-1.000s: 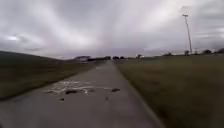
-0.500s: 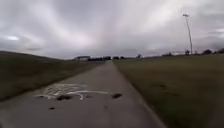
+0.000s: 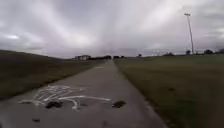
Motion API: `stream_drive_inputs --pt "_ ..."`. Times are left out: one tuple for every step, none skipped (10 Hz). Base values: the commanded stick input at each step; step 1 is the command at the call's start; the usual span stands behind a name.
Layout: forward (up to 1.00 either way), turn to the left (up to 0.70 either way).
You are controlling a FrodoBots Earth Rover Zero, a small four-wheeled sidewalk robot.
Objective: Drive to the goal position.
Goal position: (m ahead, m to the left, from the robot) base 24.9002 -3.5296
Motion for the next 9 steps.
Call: stream_drive_inputs --pt "0.70 0.00" --pt "0.70 0.00" --pt "0.70 0.00" --pt "0.70 0.00" --pt "0.70 0.00" --pt "0.70 0.00" --pt "0.70 0.00" --pt "0.70 0.00" --pt "0.70 0.00"
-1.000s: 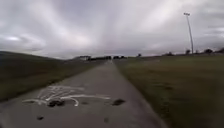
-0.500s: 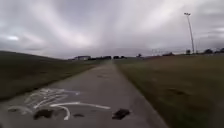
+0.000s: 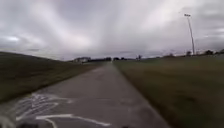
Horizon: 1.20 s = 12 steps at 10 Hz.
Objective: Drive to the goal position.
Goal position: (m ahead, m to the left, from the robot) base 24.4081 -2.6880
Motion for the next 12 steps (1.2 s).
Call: stream_drive_inputs --pt "0.70 0.00" --pt "0.70 0.00" --pt "0.70 0.00" --pt "0.70 -0.10" --pt "0.70 -0.26" --pt "0.70 0.00" --pt "0.70 0.00" --pt "0.70 0.00" --pt "0.70 0.00" --pt "0.70 0.00" --pt "0.70 0.00" --pt "0.70 0.00"
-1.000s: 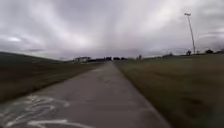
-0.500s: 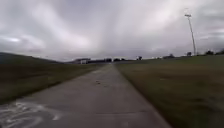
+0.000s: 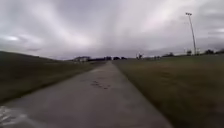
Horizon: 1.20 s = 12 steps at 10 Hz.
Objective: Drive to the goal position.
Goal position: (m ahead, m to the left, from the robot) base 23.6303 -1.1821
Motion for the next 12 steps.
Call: stream_drive_inputs --pt "0.70 0.00" --pt "0.70 0.00" --pt "0.70 0.00" --pt "0.70 0.00" --pt "0.70 0.00" --pt "0.70 0.00" --pt "0.70 0.00" --pt "0.70 0.00" --pt "0.70 0.00" --pt "0.70 0.00" --pt "0.70 0.00" --pt "0.70 0.00"
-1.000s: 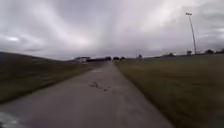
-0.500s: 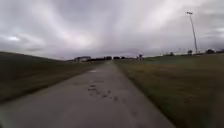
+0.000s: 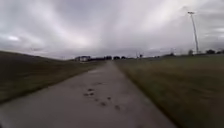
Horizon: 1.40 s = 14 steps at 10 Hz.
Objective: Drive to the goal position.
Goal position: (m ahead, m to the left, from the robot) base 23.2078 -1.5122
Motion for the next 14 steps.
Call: stream_drive_inputs --pt "0.70 0.00" --pt "0.70 0.00" --pt "0.70 0.00" --pt "0.70 0.00" --pt "0.70 0.00" --pt "0.70 0.00" --pt "0.70 0.00" --pt "0.70 0.00" --pt "0.70 0.00" --pt "0.70 0.00" --pt "0.70 0.00" --pt "0.70 0.00" --pt "0.70 0.00" --pt "0.70 0.00"
